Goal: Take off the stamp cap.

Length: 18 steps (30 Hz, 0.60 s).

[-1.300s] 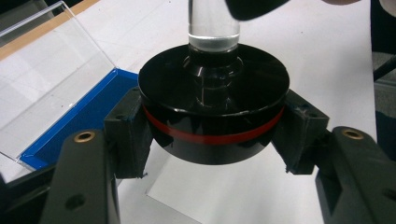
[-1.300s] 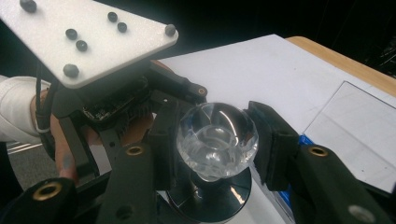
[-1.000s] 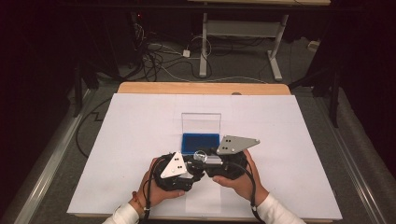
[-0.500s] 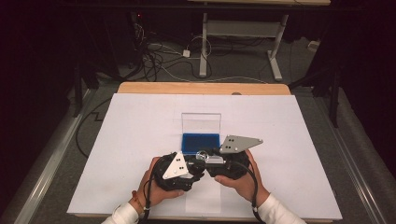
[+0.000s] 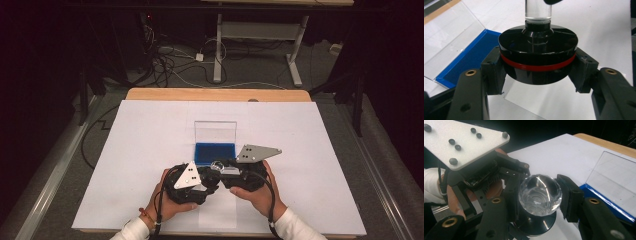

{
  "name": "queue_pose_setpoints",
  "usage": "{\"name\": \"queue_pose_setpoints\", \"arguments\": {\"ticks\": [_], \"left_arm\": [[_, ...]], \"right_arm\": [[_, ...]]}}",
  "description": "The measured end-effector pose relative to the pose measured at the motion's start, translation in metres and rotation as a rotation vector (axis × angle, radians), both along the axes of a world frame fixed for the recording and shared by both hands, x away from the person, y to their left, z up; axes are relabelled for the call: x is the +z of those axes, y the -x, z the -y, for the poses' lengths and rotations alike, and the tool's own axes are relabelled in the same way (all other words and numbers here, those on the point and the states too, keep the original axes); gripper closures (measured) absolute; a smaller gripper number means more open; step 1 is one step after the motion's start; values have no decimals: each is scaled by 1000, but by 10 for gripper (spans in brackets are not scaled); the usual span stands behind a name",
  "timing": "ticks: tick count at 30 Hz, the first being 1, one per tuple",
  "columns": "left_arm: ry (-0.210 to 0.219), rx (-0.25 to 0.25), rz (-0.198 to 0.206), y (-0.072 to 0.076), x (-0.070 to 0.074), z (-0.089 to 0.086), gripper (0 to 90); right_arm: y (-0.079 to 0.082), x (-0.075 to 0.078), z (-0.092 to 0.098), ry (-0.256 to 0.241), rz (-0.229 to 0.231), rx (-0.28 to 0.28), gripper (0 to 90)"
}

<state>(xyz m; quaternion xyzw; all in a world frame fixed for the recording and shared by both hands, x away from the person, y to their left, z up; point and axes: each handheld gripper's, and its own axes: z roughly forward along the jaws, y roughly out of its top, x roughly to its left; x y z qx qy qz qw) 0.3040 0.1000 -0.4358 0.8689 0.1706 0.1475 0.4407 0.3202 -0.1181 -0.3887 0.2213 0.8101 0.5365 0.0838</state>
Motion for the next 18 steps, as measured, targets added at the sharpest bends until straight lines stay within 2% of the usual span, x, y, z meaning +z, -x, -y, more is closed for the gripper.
{"name": "queue_pose_setpoints", "arguments": {"ticks": [9,18], "left_arm": [[13,-3,-35,-1,-2,0,367],[38,-33,-75,-3,-3,-2,367]], "right_arm": [[2,-3,-1,-3,13,-14,572],[3,-3,0,-7,13,-9,572]]}}
